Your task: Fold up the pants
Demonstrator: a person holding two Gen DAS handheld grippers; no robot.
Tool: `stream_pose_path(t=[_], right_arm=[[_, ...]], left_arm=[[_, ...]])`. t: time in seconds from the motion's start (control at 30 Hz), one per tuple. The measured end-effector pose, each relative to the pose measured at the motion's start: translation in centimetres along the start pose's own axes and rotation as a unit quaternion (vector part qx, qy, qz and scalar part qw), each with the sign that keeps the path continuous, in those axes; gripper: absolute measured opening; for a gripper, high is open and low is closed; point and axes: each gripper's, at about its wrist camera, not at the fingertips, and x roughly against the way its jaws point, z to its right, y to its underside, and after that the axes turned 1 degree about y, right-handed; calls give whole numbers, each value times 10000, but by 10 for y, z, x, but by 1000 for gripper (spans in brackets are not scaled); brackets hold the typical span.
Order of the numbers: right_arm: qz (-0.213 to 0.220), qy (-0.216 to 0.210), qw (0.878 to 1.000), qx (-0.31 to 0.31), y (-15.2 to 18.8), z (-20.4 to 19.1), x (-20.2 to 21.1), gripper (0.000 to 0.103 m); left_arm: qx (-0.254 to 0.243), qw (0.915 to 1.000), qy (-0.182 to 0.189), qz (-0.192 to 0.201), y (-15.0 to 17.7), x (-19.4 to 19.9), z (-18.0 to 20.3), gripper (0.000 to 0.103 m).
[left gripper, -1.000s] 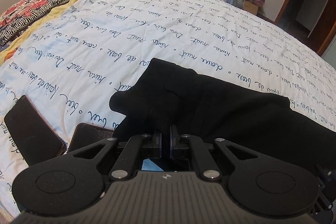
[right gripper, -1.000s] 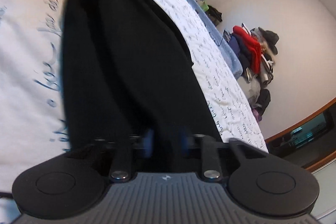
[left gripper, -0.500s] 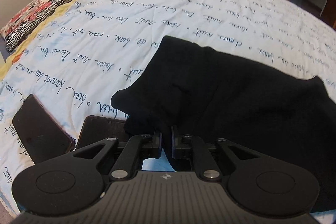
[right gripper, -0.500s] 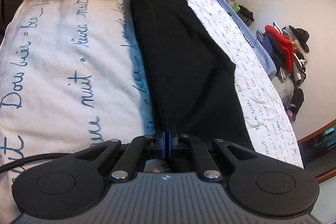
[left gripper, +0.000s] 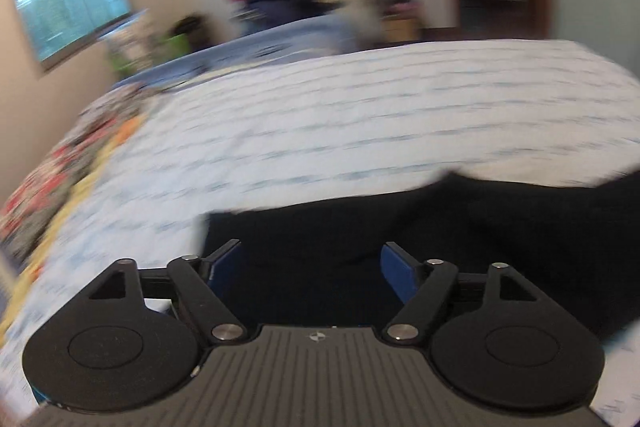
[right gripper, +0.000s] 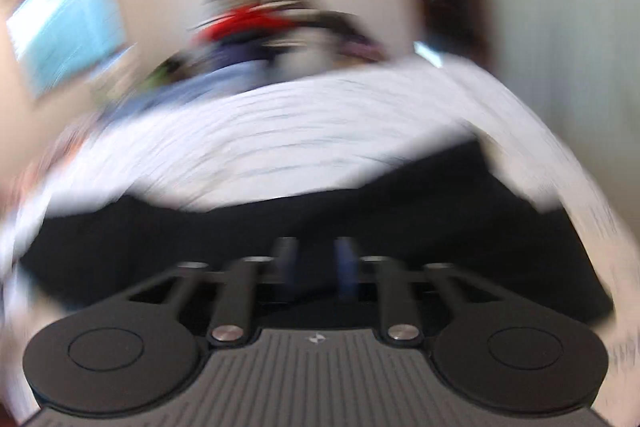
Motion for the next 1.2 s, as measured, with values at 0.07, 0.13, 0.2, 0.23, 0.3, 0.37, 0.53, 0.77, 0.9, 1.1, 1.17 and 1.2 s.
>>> stream_pose_path(t=[0.07, 0.13, 0.2, 0.23, 0.3, 0.37, 0.53, 0.77, 0.9, 1.1, 1.17, 1.2], right_arm=[[133, 25, 9964, -842, 0, 39, -5, 80], [406, -207, 9887, -1430, 1, 64, -6, 79], [526, -387, 9788, -1942, -3, 84, -13, 79], [570, -412, 9750, -2109, -5, 90, -16, 79], [646, -496, 9696, -2306, -11, 101, -25, 78], [561, -243, 9644, -2575, -14, 110, -35, 78], [621, -273, 9519, -2989, -12, 125, -50, 44], [952, -404, 9471, -3037, -22, 122, -41, 5], [1291, -459, 9446, -2983, -32, 121, -20, 4], [983, -160, 9616, -2556, -39, 122, -6, 5], [706, -77, 9591, -2739, -31, 129, -11, 7], [617, -132, 9530, -2962, -24, 135, -15, 8]], left_arm=[[-553, 9972, 441, 222, -5, 4, 50, 83], [-1066, 9905, 738, 459, -3, 8, 97, 83], [-1510, 9803, 1035, 746, 2, 14, 138, 83], [-1689, 9753, 1142, 848, 5, 16, 157, 83], [-1957, 9659, 1370, 999, 10, 20, 188, 83], [-2110, 9595, 1557, 1025, 13, 19, 211, 83], [-2489, 9405, 1941, 1260, 19, 15, 251, 83], [-2979, 9203, 2127, 1381, 25, 1, 307, 83], [-3082, 9160, 2167, 1378, 29, -12, 329, 83], [-2934, 9217, 2261, 1152, 31, -29, 340, 73], [-2909, 9222, 2286, 1130, 34, -22, 338, 74], [-2905, 9226, 2268, 1141, 35, -23, 338, 75]])
